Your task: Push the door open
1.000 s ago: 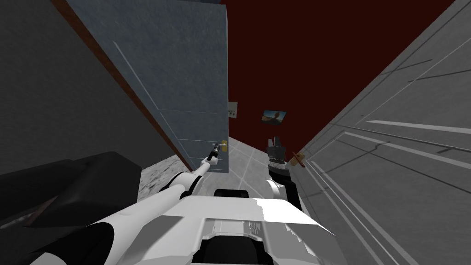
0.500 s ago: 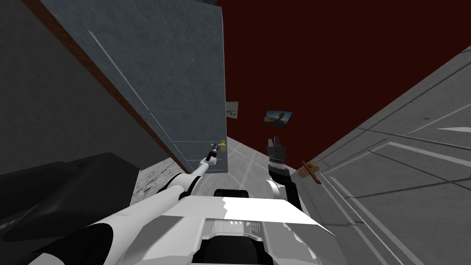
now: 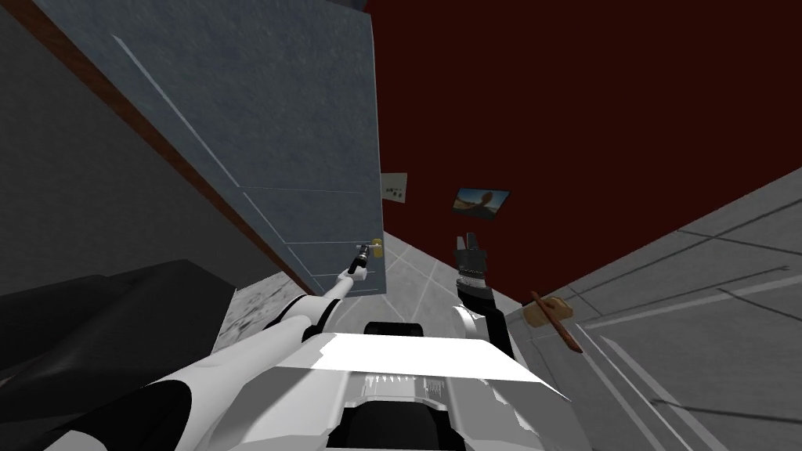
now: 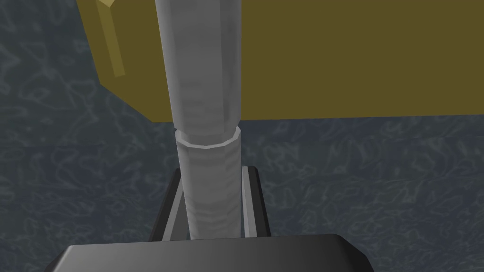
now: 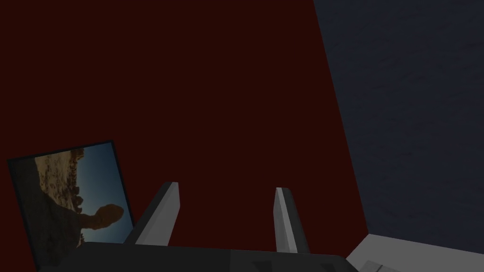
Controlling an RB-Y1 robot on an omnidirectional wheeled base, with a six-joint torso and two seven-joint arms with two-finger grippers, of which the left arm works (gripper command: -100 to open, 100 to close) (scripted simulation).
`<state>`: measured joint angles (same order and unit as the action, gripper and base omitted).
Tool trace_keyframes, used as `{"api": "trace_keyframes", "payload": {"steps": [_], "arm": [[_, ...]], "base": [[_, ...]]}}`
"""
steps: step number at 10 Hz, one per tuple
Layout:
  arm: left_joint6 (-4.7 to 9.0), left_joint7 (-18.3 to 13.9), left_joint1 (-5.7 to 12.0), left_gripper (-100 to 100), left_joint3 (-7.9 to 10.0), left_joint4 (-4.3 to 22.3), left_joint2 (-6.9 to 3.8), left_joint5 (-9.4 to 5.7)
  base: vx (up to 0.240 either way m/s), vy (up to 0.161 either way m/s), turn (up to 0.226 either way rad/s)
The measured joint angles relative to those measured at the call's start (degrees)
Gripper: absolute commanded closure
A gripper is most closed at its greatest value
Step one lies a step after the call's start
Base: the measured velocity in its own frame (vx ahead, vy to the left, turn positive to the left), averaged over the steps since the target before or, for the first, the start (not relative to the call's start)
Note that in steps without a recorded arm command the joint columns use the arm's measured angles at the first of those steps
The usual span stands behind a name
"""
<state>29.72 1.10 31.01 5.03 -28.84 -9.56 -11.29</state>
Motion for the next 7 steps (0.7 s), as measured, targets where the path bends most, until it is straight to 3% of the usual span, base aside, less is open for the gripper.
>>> {"api": "trace_keyframes", "payload": {"steps": [1, 4, 5, 7], "arm": [[-0.40, 0.5, -0.64, 100, 0.48, -1.0, -0.14, -0.20], [0.02, 0.6, 0.07, 100, 1.66, 0.4, -1.32, -0.91], [-0.26, 0.9, -0.81, 100, 2.01, -0.8, -1.33, -1.06], [0.40, 0.9, -0.06, 100, 2.58, 1.0, -2.03, -1.43]], "base": [[0.159, -0.141, 0.114], [0.158, -0.099, 0.094], [0.183, -0.093, 0.095], [0.168, -0.127, 0.094]]}}
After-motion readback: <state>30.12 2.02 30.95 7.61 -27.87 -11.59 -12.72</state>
